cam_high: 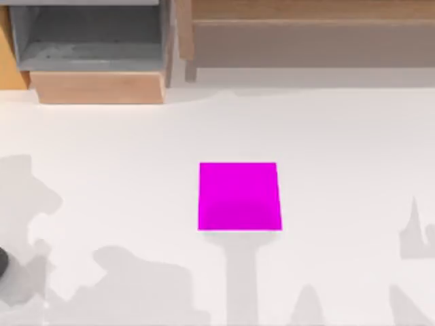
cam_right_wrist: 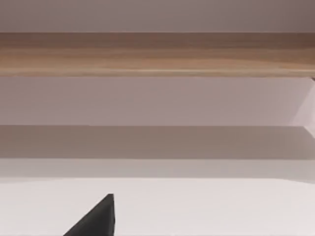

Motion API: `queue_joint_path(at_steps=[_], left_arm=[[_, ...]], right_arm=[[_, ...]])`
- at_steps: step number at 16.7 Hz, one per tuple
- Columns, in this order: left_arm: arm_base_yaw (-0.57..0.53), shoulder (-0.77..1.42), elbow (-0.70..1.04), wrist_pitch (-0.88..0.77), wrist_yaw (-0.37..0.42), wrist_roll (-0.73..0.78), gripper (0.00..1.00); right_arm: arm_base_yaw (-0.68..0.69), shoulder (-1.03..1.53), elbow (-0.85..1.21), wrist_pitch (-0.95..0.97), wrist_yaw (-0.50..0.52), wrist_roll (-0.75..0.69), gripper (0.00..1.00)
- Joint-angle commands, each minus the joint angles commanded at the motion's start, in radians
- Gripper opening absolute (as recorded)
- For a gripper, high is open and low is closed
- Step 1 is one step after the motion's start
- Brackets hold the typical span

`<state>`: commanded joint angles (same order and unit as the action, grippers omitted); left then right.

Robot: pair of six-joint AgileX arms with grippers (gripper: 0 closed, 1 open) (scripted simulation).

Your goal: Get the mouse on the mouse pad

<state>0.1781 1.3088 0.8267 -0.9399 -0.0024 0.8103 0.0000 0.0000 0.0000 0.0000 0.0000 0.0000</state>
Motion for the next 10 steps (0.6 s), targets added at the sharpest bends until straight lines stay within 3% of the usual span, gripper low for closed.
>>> queue_joint_path(at_steps=[4,10], left_arm=[[0.022,0.147,0.105,-0.100,0.001,0.093,1.00],[0.019,0.157,0.114,-0.108,0.001,0.102,1.00]], right_arm=[[0.000,0.000,0.000,0.000,0.000,0.000,1.00],[0.000,0.000,0.000,0.000,0.000,0.000,1.00]])
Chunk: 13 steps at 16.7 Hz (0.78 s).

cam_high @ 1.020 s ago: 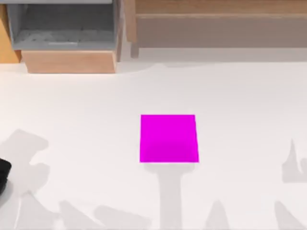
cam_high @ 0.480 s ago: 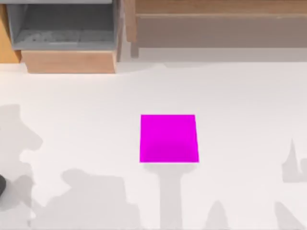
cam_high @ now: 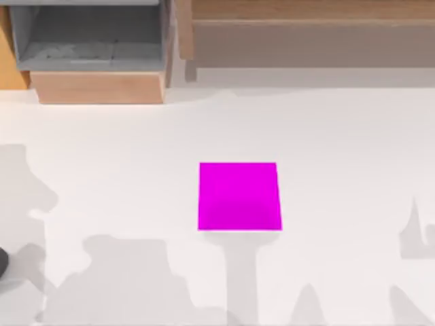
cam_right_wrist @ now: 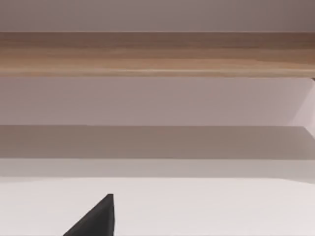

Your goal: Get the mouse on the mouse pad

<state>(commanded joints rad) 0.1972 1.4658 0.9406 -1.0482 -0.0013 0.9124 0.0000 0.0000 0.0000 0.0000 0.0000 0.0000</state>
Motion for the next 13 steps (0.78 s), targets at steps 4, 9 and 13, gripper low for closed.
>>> queue_joint_path(at_steps=[4,9,13], left_arm=[[0.003,0.036,-0.042,0.072,0.000,0.000,1.00],[0.006,0.157,-0.177,0.341,0.000,0.006,1.00],[0.009,0.214,-0.240,0.452,0.000,0.009,1.00]], right_arm=[[0.000,0.000,0.000,0.000,0.000,0.000,1.00],[0.000,0.000,0.000,0.000,0.000,0.000,1.00],[0.000,0.000,0.000,0.000,0.000,0.000,1.00]])
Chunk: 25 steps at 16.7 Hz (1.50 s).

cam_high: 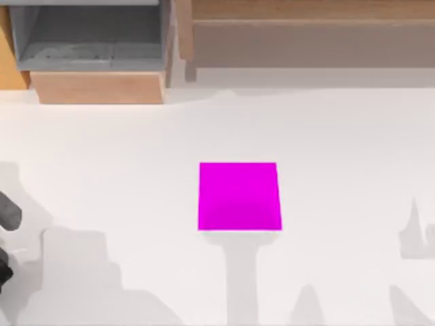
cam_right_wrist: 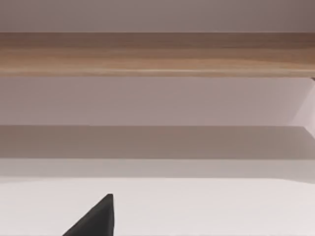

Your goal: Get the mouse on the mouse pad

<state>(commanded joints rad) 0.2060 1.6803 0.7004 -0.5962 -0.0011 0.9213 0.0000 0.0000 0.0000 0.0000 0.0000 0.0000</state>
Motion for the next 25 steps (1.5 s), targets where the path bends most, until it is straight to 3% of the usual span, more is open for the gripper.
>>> queue_joint_path(at_steps=[4,17,25], left_arm=[[0.000,0.001,-0.001,0.002,0.000,0.000,1.00],[0.000,0.001,-0.001,0.002,0.000,0.000,0.02],[0.000,0.001,-0.001,0.002,0.000,0.000,0.00]], right_arm=[[0.000,0.000,0.000,0.000,0.000,0.000,1.00],[0.000,0.000,0.000,0.000,0.000,0.000,1.00],[0.000,0.000,0.000,0.000,0.000,0.000,1.00]])
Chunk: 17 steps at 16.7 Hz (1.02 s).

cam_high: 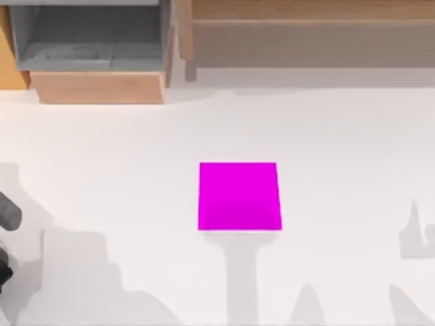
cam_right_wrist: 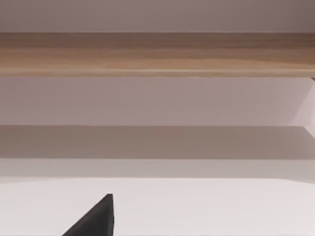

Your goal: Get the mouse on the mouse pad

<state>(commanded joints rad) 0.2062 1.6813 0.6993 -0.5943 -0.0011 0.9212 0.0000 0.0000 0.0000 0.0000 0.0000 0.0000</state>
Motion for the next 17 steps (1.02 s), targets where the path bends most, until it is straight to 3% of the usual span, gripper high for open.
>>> queue_joint_path(at_steps=[1,5,11,17], left_arm=[[0.001,-0.065,0.037,-0.083,0.018,-0.010,0.00],[0.001,-0.088,0.091,-0.158,0.018,-0.007,0.00],[-0.001,-0.199,0.264,-0.472,0.018,-0.012,0.00],[-0.001,-0.234,0.305,-0.524,0.017,-0.015,0.00]], right_arm=[[0.000,0.000,0.000,0.000,0.000,0.000,1.00],[0.000,0.000,0.000,0.000,0.000,0.000,1.00],[0.000,0.000,0.000,0.000,0.000,0.000,1.00],[0.000,0.000,0.000,0.000,0.000,0.000,1.00]])
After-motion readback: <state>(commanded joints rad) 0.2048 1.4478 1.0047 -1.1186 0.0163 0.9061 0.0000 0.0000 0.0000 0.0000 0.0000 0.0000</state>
